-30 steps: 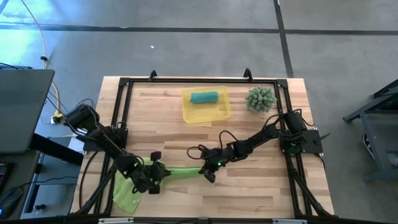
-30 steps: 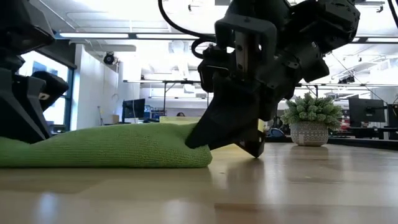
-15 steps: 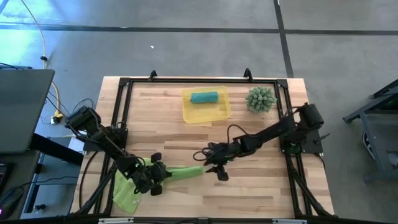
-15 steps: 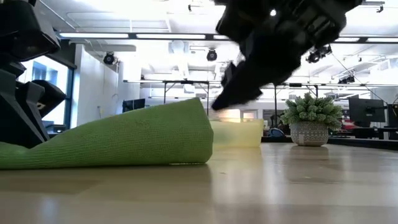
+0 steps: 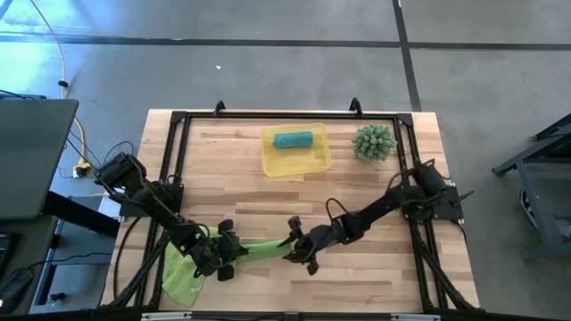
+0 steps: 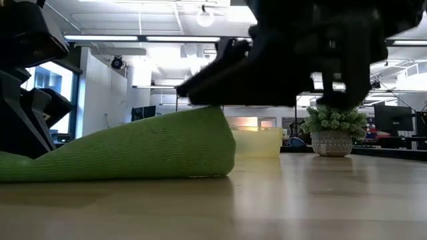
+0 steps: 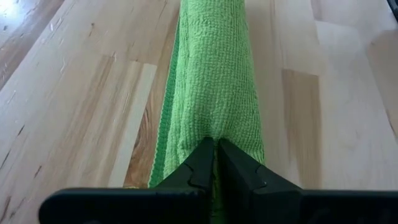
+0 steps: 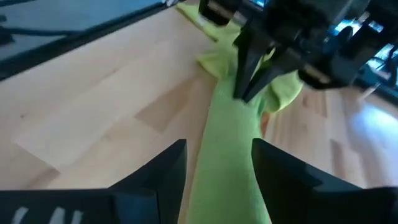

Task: Roll microfiber towels into tight, uniform cylinder then place into a basket
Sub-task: Roll the green microfiber cloth

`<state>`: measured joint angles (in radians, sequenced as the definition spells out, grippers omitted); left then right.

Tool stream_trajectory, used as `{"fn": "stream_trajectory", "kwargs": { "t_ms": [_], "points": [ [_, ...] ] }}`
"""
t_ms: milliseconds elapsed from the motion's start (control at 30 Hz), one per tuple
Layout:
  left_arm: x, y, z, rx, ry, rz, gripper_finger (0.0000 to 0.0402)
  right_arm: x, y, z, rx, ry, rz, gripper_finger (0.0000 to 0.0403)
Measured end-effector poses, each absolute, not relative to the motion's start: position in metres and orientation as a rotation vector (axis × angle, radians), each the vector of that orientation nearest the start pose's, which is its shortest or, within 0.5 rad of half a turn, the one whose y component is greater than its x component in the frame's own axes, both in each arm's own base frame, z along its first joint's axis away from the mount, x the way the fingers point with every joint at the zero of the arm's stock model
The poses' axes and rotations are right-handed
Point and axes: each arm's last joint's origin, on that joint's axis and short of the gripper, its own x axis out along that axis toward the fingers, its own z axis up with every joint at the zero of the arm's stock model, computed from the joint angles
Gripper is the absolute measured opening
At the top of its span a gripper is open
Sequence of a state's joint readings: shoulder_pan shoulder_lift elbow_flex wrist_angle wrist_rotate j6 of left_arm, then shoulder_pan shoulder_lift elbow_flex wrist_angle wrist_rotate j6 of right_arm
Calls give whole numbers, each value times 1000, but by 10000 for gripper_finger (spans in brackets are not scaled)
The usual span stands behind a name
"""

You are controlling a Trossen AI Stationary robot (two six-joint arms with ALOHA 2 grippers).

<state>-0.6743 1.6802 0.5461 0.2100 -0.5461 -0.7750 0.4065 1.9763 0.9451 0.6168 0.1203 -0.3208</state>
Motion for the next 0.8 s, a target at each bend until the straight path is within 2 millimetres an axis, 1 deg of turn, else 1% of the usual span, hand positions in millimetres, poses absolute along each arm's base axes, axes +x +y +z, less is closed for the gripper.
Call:
{"fn": "stream_trajectory", "kwargs": {
  "t_ms": [133,267,433,500,633,800],
  "points": [
    [214,-152,95,-207,739,174,15,366,154,111,-409,406,346,175],
    [215,-152,96,-221,735,179,15,375,157,101,-438,488,328,175],
    [215,-153,96,-265,737,175,15,380,157,102,-483,627,269,175],
    [216,-154,97,-284,733,158,15,381,157,104,-473,675,251,175],
    [219,-154,98,-373,731,155,15,380,156,103,-398,734,201,175],
    [223,-151,99,-468,730,169,33,379,151,101,-212,791,135,174]
  ]
}}
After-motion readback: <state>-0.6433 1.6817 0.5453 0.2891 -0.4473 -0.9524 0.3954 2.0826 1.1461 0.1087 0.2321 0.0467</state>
